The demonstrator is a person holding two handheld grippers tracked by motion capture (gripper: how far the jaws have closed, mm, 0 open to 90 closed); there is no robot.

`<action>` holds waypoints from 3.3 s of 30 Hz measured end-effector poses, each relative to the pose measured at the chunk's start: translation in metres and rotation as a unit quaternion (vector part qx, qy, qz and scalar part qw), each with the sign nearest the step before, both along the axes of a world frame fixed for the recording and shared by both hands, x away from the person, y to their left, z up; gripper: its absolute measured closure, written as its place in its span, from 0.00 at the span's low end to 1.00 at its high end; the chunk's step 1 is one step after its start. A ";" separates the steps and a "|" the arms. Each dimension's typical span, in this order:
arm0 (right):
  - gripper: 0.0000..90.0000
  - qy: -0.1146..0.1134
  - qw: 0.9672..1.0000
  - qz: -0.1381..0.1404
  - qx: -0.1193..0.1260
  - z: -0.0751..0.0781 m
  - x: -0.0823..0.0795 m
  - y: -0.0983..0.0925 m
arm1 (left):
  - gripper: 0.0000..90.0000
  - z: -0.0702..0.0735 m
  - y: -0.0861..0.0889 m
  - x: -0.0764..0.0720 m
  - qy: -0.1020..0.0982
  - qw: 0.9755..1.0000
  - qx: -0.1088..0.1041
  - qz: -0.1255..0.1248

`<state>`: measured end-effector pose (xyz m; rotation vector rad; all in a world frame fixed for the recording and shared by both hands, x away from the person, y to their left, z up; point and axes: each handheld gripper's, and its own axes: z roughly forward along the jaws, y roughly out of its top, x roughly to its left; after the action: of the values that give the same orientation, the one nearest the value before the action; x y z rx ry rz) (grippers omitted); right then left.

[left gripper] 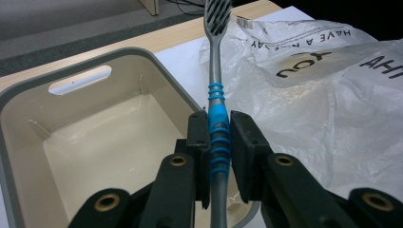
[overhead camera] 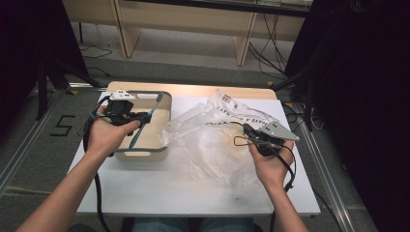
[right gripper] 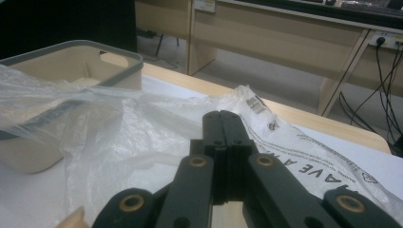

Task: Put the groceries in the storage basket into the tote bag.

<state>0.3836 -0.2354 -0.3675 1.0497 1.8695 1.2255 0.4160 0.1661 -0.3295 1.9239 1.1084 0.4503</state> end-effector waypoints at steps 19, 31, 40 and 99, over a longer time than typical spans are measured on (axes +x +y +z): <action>1.00 0.005 1.000 -0.002 0.000 -0.002 0.000 0.001 | 0.87 -0.015 -0.029 -0.024 -0.001 0.999 0.003 -0.044; 1.00 0.001 1.000 -0.001 0.000 0.000 -0.001 0.001 | 0.87 -0.020 -0.043 -0.036 -0.002 0.998 0.004 -0.065; 1.00 0.000 1.000 -0.001 0.000 0.000 -0.001 0.001 | 0.87 -0.026 -0.052 -0.040 -0.001 0.997 0.010 -0.074; 1.00 -0.003 1.000 0.011 0.006 0.001 -0.005 0.005 | 0.87 -0.058 -0.121 -0.039 0.039 0.988 0.054 -0.140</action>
<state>0.3788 -0.2300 -0.3661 1.0329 1.8755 1.2513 0.3769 0.0454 -0.3874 2.1685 0.8594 0.2857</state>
